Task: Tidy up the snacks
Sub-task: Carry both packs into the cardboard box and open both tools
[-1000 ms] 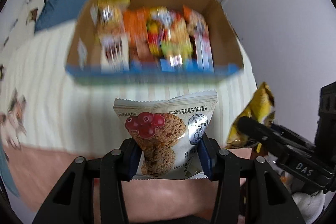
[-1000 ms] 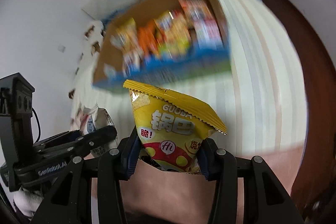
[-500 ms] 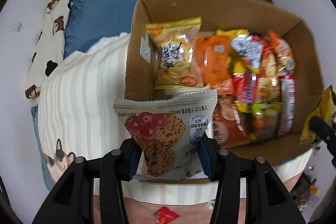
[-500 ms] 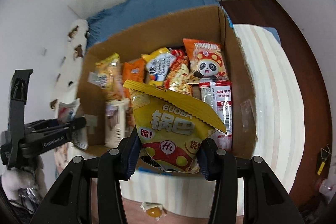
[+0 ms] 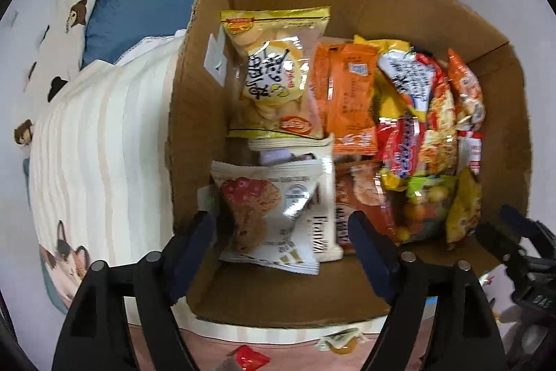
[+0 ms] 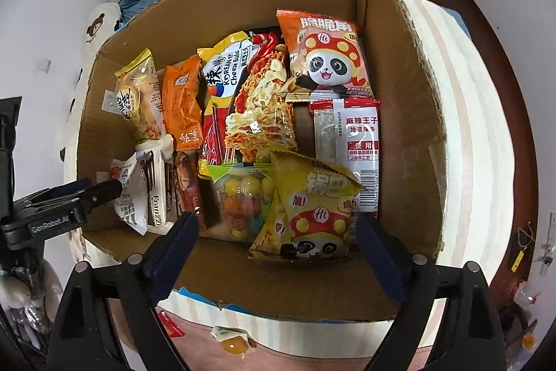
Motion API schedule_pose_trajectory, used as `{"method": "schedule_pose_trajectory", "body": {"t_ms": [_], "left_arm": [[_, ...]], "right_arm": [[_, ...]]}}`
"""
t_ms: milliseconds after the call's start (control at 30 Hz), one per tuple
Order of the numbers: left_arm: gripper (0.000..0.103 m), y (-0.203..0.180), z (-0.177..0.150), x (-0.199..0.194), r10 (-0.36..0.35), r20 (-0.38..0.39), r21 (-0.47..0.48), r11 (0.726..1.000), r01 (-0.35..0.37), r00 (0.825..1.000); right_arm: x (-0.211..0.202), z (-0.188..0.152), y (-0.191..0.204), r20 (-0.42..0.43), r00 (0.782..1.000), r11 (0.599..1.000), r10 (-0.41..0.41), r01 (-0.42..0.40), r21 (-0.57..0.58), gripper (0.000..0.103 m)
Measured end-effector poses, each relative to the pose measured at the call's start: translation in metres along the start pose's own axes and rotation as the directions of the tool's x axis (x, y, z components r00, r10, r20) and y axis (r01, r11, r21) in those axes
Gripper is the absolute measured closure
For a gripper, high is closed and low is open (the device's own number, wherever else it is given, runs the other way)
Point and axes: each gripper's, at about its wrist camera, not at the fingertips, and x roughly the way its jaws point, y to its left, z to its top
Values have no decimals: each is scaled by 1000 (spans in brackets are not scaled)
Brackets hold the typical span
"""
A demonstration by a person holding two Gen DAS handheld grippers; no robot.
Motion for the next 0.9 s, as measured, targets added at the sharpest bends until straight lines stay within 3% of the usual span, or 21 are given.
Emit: {"method": "schedule_pose_trajectory", "body": {"t_ms": [33, 100, 267, 400, 900], "left_arm": [[11, -1, -2, -4, -5, 9, 2, 1000, 5, 1000], [7, -6, -8, -14, -7, 29, 10, 1000, 7, 1000], [7, -14, -19, -28, -26, 85, 10, 1000, 25, 996], [7, -23, -34, -48, -12, 174, 8, 1000, 11, 985], [7, -37, -97, -105, 38, 419, 11, 999, -47, 907]], "right_arm": [[-2, -1, 1, 4, 1000, 1000, -2, 2, -2, 8], [-7, -4, 4, 21, 1000, 1000, -4, 4, -9, 7], [-21, -13, 13, 76, 996, 998, -36, 39, -43, 6], [-33, -23, 18, 118, 992, 996, -52, 60, -61, 5], [-99, -74, 32, 318, 945, 990, -74, 110, -94, 5]]}}
